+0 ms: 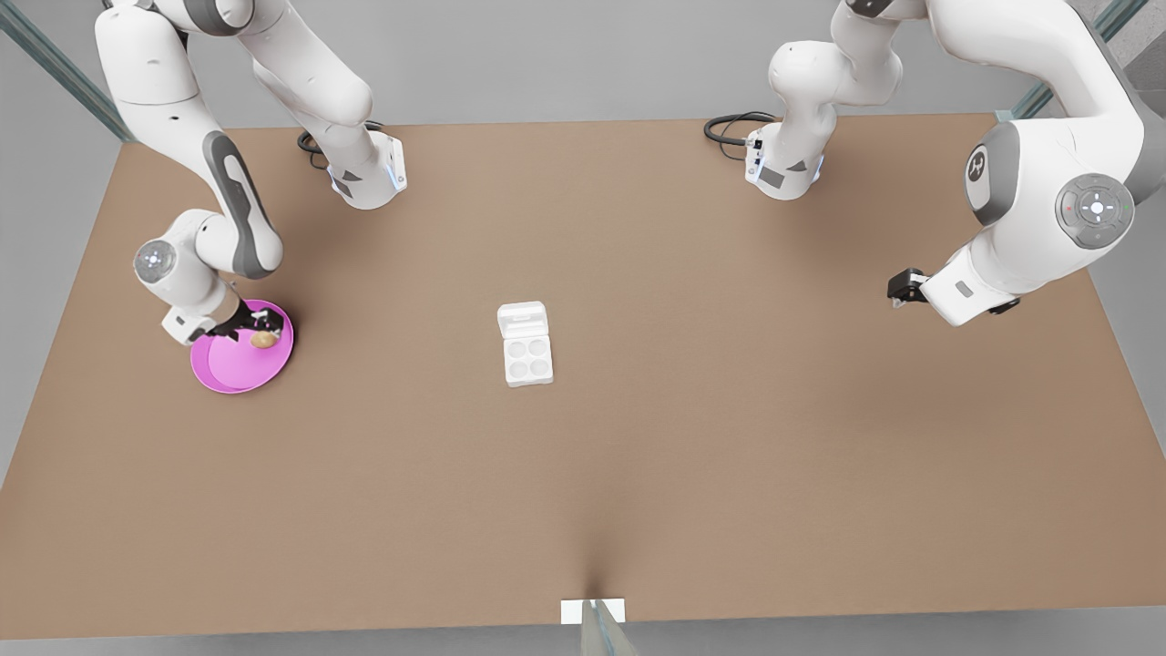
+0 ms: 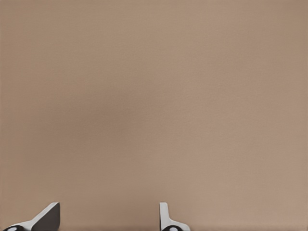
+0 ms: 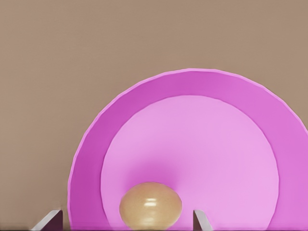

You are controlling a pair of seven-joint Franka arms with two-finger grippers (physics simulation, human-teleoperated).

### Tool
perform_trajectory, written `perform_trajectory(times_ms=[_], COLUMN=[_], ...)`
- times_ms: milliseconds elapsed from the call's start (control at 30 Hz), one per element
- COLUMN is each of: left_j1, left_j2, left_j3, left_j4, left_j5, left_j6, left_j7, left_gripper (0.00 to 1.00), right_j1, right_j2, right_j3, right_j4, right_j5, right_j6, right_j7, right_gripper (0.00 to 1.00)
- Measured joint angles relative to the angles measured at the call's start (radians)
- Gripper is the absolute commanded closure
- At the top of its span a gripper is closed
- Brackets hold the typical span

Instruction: Pack egg into the box and close the box lid

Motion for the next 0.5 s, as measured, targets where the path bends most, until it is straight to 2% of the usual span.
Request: perform_trajectory(times_ms=[333, 500], left_j1=[0.000, -0.003], left_j2=[0.005, 0.007], left_j3=[0.000, -0.001], left_j4=[0.000, 0.000], left_j5=[0.000, 0.000], left_j6=[0.000, 0.002], left_j7=[0.002, 0.003], left_gripper=[0.00, 0.00], right_j1=[-0.040, -0.060], right_j2=[0.024, 0.084], right_j3=[0.000, 0.000], right_j4=[-0.023, -0.017], right_j5=[0.000, -0.001], right_j6=[0.056, 0.082], right_j7=[-0.016, -0.024], right_gripper=[0.00, 0.00])
